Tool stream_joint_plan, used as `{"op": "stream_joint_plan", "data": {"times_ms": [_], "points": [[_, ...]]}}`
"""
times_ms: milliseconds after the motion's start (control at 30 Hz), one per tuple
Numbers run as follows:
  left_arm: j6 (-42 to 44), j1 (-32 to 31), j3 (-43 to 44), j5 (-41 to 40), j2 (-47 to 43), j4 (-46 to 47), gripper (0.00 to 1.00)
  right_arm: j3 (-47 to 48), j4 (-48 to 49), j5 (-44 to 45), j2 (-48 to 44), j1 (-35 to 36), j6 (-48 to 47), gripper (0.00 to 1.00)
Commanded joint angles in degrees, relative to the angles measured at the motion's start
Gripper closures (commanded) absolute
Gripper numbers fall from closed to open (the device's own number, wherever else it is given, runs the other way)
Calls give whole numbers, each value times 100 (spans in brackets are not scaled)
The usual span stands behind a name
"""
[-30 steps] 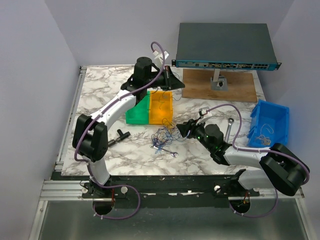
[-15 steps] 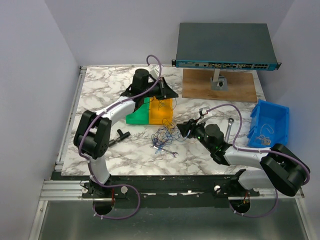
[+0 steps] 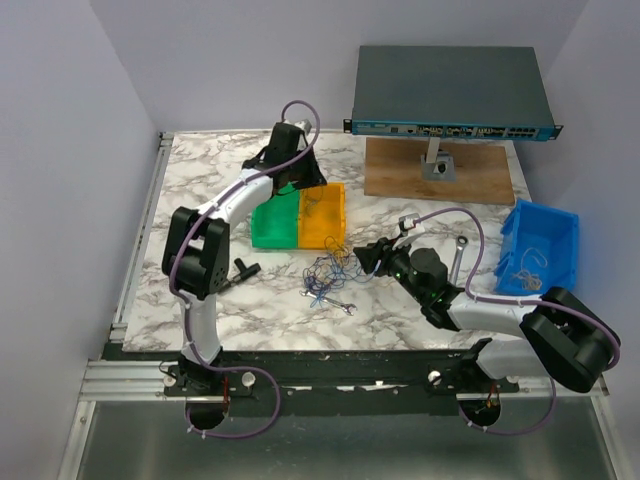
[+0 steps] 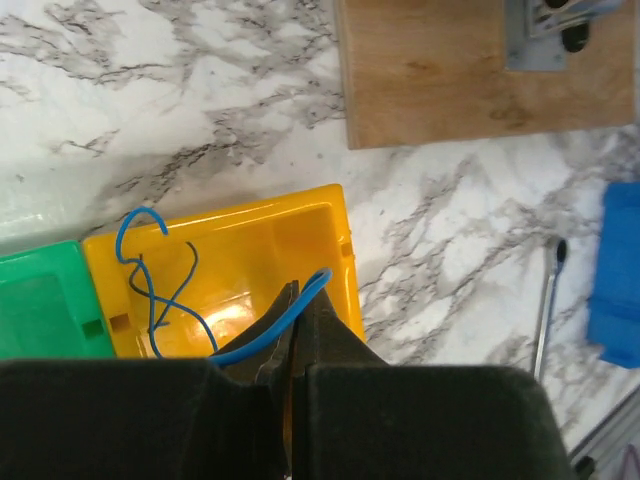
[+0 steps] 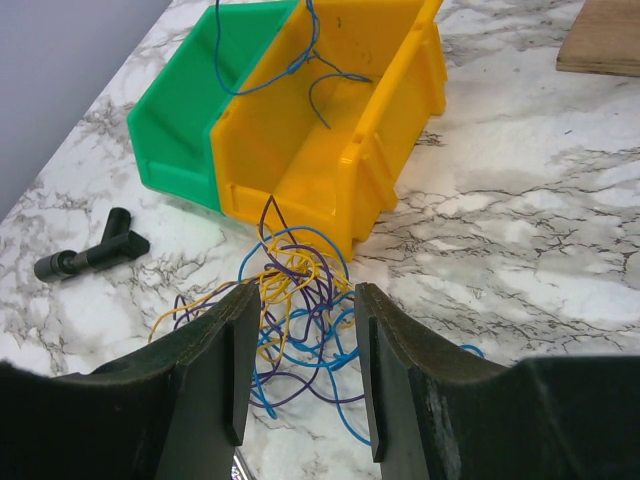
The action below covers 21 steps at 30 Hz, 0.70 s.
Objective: Untangle the cables
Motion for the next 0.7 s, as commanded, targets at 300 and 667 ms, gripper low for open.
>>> {"op": "stream_joint_plan", "data": {"times_ms": [300, 667], "points": [[1196, -803, 1810, -1411, 1480, -2823, 100, -35, 145, 218, -25, 24, -109, 50], [1402, -881, 2295, -1792, 1430, -3240, 64, -53, 128, 236, -72, 30, -107, 50]]}}
